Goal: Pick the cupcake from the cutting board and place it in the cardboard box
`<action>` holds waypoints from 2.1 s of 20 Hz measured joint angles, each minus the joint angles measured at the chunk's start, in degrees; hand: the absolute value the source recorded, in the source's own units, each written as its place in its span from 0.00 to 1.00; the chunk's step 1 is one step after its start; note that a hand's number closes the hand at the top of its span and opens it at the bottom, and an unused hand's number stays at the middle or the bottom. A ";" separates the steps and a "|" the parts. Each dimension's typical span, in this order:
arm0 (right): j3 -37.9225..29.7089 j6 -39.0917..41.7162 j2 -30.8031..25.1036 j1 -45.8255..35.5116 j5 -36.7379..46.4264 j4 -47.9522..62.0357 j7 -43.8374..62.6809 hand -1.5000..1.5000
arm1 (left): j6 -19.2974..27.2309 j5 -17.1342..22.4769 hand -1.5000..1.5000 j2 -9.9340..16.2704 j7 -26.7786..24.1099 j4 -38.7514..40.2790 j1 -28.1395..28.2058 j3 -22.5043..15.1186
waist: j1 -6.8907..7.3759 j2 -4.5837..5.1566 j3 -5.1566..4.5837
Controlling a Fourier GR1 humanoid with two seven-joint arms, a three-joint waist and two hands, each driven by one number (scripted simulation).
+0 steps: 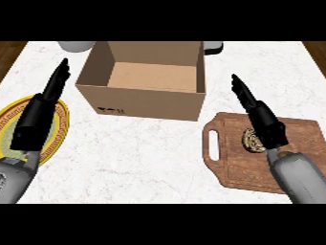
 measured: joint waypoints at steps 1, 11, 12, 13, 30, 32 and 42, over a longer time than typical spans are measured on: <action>-0.26 1.28 -0.32 0.70 -0.64 -0.40 -0.86 0.00 | 0.19 -0.22 0.50 0.37 0.29 -0.70 0.59 0.47 | 0.21 0.62 -0.03; 2.27 23.67 -16.40 -0.28 3.88 -0.68 -17.86 0.00 | 2.67 -0.80 0.50 4.27 4.75 7.80 7.44 5.84 | 2.74 3.24 -0.14; 1.84 26.03 -17.22 0.43 3.09 1.50 -21.40 0.00 | 2.67 -0.65 0.50 4.30 4.96 8.29 7.66 6.13 | 2.79 3.57 -0.04; 1.36 28.39 -17.75 1.26 2.02 3.49 -24.92 0.00 | 2.65 -0.46 0.50 4.39 4.97 8.93 8.04 6.52 | 2.75 3.79 0.02; 8.80 25.33 -29.69 -11.29 20.97 20.97 -46.76 0.00 | 0.99 -0.56 0.50 3.28 2.02 14.81 7.28 7.90 | 4.35 4.33 0.01; 11.71 24.33 -29.69 -13.13 24.97 21.71 -47.33 0.00 | 0.96 -0.75 0.50 3.29 2.05 15.47 7.00 8.19 | 4.09 4.19 -0.04; 21.20 22.25 -23.67 -23.05 39.39 30.88 -47.90 0.00 | 0.02 -1.40 0.50 2.67 0.91 17.45 7.23 10.09 | 2.67 3.67 -0.16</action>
